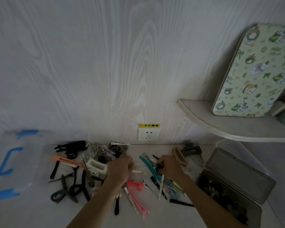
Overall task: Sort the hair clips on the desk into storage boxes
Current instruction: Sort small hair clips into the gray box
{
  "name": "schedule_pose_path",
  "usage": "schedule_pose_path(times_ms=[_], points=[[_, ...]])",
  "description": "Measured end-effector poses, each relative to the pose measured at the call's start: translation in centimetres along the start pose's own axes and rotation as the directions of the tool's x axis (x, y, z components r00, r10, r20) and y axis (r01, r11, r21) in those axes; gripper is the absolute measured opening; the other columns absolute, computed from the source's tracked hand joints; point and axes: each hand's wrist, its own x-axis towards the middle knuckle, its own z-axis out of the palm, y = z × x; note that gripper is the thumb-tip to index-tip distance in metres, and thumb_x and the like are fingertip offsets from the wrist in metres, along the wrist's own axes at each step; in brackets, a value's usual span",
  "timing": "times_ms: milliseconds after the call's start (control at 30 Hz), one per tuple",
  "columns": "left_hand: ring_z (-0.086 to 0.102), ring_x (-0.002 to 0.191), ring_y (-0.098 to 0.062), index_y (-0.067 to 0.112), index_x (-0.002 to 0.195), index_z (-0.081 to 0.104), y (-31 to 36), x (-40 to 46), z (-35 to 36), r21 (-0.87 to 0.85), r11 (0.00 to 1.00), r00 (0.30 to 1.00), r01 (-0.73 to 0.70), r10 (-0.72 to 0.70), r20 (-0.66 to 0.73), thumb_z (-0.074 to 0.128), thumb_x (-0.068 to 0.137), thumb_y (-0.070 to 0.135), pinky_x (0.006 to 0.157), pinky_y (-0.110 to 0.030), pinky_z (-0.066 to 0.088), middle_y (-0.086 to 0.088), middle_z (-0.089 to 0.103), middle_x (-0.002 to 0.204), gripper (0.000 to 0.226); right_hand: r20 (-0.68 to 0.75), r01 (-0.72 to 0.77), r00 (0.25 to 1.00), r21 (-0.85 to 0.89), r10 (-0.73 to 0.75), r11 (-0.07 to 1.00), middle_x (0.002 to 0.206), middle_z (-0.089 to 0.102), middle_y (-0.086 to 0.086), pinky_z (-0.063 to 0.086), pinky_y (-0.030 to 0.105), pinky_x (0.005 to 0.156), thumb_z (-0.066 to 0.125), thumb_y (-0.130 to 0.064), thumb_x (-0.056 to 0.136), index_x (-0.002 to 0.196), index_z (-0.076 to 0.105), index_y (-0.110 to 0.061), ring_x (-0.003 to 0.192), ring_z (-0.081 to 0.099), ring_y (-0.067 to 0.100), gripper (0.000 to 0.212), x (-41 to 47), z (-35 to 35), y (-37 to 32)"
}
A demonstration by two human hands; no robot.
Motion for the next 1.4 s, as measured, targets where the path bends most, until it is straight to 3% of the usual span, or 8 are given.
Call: schedule_pose_path(times_ms=[100,267,367,733,867,1000,1200,1400], points=[[0.063,0.095,-0.018,0.03,0.084,0.058,0.5,0.7,0.6,0.0,0.997,0.997,0.074,-0.074,-0.018,0.048,0.091,0.02,0.07,-0.025,0.041,0.004,0.064,0.104,0.016,-0.059,-0.04,0.997,0.213,0.054,0.976,0.07,0.054,-0.009,0.04,0.017,0.058,0.077,-0.008,0.069,0.063,0.054,-0.025,0.065,0.051,0.006,0.029,0.1,-0.1,0.6],[0.063,0.099,-0.018,0.025,0.099,0.063,0.5,0.3,0.4,-0.069,0.993,0.993,0.094,-0.098,-0.061,0.05,0.092,0.024,0.07,-0.024,0.04,0.003,0.067,0.105,0.014,-0.11,-0.103,0.971,0.613,0.214,0.783,0.078,0.062,0.005,0.05,0.036,0.079,0.067,0.006,0.077,0.07,0.058,-0.022,0.079,0.06,0.021,0.03,-0.8,-0.4,0.7],[0.064,0.096,-0.014,0.026,0.104,0.063,0.5,-0.3,-0.4,-0.145,0.989,0.993,0.037,-0.052,-0.105,0.048,0.094,0.035,0.071,-0.024,0.045,0.006,0.068,0.104,0.02,-0.105,-0.086,0.961,0.767,0.257,0.636,0.076,0.061,0.007,0.05,0.028,0.069,0.06,0.009,0.081,0.073,0.059,-0.015,0.07,0.06,0.019,0.026,-1.6,-1.7,0.3],[0.064,0.087,-0.001,0.023,0.114,0.062,11.8,-4.2,1.6,-0.39,0.862,0.926,-0.322,0.372,0.057,0.054,0.092,0.036,0.078,-0.021,0.053,0.009,0.069,0.105,0.027,-0.291,-0.134,0.905,0.499,0.311,0.856,0.074,0.058,-0.006,0.043,0.004,0.055,0.065,-0.001,0.081,0.072,0.053,-0.024,0.069,0.057,0.013,0.028,-13.2,-8.8,7.7],[0.064,0.098,-0.004,0.026,0.125,0.056,18.3,-4.9,4.4,-0.421,0.815,0.859,-0.399,0.493,0.14,0.052,0.092,0.041,0.079,-0.02,0.053,0.008,0.066,0.116,0.037,-0.233,-0.215,0.913,0.424,0.336,0.88,0.089,0.059,-0.007,0.046,0.016,0.077,0.054,0.004,0.086,0.092,0.065,-0.018,0.089,0.058,0.016,0.025,-16.6,-9.0,10.7],[0.058,0.111,-0.005,0.029,0.134,0.047,20.3,-5.2,5.9,-0.37,0.833,0.841,-0.411,0.503,0.2,0.055,0.091,0.032,0.087,-0.021,0.048,0.01,0.056,0.131,0.044,-0.189,-0.244,0.931,0.317,0.313,0.916,0.109,0.06,-0.005,0.046,0.019,0.09,0.045,0.004,0.089,0.108,0.065,-0.015,0.104,0.059,0.014,0.034,-18.2,-9.3,12.4],[0.06,0.1,0.0,0.027,0.121,0.056,16.7,-5.1,4.9,-0.367,0.857,0.894,-0.363,0.431,0.122,0.05,0.093,0.024,0.081,-0.013,0.046,0.01,0.063,0.118,0.029,-0.235,-0.18,0.931,0.371,0.28,0.911,0.085,0.063,-0.01,0.051,0.029,0.082,0.047,0.003,0.09,0.078,0.06,-0.036,0.084,0.061,0.009,0.043,-16.9,-9.5,10.4],[0.061,0.097,0.0,0.027,0.115,0.061,8.8,-5.0,1.6,-0.363,0.908,0.971,-0.21,0.238,0.034,0.051,0.091,0.019,0.077,-0.011,0.045,0.012,0.065,0.115,0.028,-0.128,-0.034,0.988,0.366,0.087,0.93,0.083,0.066,-0.011,0.047,0.023,0.075,0.05,0.0,0.088,0.076,0.062,-0.04,0.078,0.061,0.007,0.043,-9.5,-5.5,4.1]])
